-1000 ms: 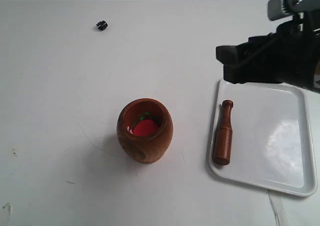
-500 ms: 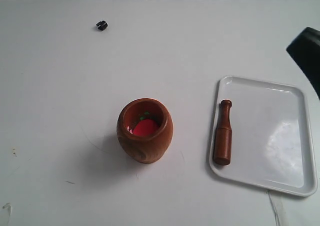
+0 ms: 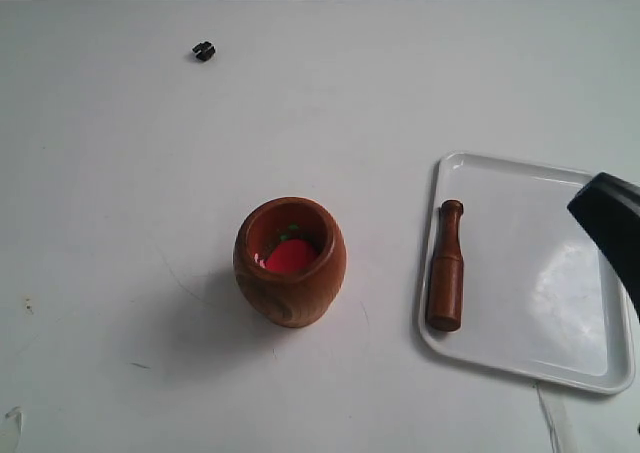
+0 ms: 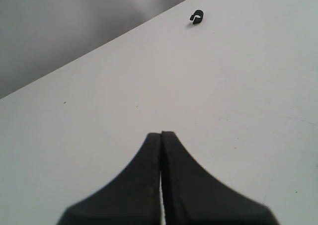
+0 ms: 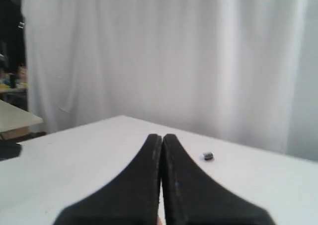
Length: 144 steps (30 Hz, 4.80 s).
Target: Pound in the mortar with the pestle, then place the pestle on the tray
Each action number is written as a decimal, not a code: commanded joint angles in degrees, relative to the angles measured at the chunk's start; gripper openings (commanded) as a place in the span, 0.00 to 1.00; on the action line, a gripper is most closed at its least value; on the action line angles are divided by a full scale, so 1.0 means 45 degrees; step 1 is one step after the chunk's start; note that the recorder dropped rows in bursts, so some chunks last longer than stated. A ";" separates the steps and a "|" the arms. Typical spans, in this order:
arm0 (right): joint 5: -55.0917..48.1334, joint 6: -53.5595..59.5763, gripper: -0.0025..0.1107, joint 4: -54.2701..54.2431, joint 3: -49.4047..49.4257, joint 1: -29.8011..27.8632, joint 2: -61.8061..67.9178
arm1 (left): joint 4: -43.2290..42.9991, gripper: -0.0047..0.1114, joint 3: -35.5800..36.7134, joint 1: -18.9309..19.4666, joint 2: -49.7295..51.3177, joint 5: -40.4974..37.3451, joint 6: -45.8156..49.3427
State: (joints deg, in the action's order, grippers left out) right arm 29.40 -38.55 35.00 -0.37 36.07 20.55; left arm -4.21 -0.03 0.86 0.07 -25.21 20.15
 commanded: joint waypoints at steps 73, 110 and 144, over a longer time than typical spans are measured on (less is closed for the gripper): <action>-1.0542 0.2181 0.02 -0.3165 0.0083 -0.7886 -0.3209 | 0.0094 0.04 0.0007 -0.0099 -0.0016 0.0038 -0.0104; -1.1068 0.3807 0.02 -0.3234 0.0083 -0.6587 -0.4566 | 0.0094 0.04 0.0007 -0.0099 -0.0016 0.0038 -0.0104; -1.1068 0.3780 0.02 -0.3234 0.0083 -0.6587 -0.4566 | 0.0094 0.04 0.0007 -0.0099 -0.0016 0.0038 -0.0104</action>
State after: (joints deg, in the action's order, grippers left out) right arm -20.67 -21.81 20.11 -0.15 6.28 0.38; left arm -4.21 -0.03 0.86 0.07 -25.21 20.15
